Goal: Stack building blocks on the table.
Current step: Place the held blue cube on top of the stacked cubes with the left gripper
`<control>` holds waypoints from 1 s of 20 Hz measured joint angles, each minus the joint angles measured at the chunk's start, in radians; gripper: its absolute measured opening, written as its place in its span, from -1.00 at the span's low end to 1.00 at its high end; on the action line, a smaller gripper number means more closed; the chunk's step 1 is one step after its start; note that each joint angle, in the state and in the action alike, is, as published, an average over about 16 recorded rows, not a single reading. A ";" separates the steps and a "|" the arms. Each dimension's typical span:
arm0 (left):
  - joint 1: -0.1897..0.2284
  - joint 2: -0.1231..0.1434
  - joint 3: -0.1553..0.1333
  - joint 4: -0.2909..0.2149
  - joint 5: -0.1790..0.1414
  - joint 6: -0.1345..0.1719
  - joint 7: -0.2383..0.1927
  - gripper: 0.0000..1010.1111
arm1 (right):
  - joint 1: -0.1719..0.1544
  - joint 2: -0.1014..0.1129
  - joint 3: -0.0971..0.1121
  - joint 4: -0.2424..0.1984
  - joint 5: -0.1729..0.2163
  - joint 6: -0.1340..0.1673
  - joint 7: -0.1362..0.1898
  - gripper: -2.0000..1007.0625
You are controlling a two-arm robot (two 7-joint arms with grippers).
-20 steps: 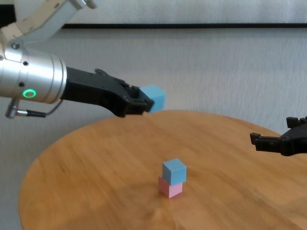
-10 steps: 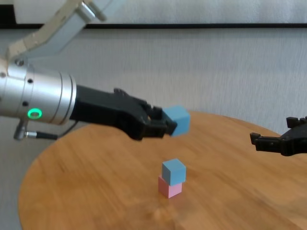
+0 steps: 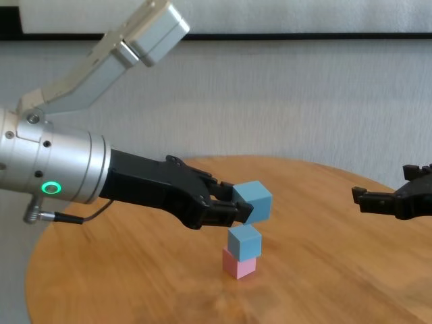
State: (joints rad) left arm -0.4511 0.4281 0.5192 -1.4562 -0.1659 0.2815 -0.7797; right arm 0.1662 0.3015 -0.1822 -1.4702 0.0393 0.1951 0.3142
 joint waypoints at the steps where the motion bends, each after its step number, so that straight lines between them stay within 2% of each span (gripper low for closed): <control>1: -0.005 -0.002 0.004 0.012 -0.003 -0.005 -0.003 -0.22 | 0.000 0.000 0.000 0.000 0.000 0.000 0.000 0.99; 12: -0.059 -0.033 0.034 0.131 -0.026 -0.067 -0.013 -0.22 | 0.000 0.000 0.000 0.000 0.000 0.000 0.000 0.99; 20: -0.083 -0.039 0.047 0.185 -0.042 -0.091 -0.011 -0.22 | 0.000 0.000 0.000 0.000 0.000 0.000 0.000 0.99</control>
State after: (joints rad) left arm -0.5345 0.3890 0.5662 -1.2710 -0.2081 0.1909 -0.7909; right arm 0.1662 0.3015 -0.1822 -1.4702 0.0393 0.1951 0.3142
